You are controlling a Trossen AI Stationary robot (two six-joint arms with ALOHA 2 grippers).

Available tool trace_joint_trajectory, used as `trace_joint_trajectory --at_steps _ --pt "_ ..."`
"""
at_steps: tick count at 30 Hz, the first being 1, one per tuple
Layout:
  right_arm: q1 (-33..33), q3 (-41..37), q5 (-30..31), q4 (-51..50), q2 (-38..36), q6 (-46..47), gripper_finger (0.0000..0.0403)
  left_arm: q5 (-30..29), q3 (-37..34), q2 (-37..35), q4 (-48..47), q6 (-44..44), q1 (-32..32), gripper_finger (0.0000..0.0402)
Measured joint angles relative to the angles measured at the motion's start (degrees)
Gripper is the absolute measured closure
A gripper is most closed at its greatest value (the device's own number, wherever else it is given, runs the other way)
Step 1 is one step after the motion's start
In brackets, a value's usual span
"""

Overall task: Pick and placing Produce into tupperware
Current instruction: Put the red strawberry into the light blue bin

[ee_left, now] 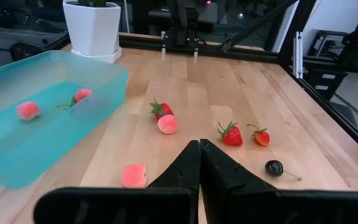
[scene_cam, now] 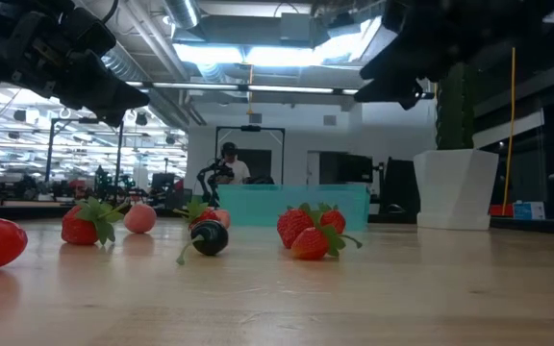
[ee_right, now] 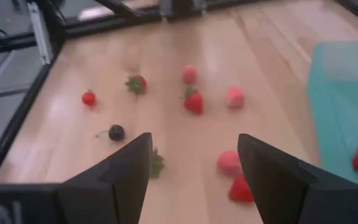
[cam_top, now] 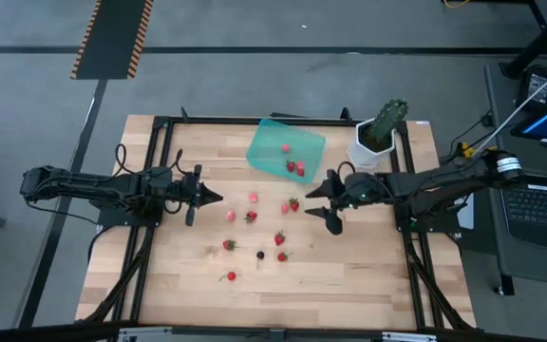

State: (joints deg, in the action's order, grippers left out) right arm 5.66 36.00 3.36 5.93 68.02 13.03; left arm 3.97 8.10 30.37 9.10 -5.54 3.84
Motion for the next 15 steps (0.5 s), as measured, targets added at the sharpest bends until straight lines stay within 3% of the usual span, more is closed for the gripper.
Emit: trace_joint_trajectory --at_steps 8,15 --pt "2.1 -4.8 0.0 3.1 -0.3 4.8 0.0163 0.0 0.0 0.0 0.0 -0.2 0.0 0.0401" --pt "2.1 -5.3 0.0 3.8 -0.3 3.0 0.0163 0.0 0.0 0.0 0.0 -0.3 0.0 0.0401"
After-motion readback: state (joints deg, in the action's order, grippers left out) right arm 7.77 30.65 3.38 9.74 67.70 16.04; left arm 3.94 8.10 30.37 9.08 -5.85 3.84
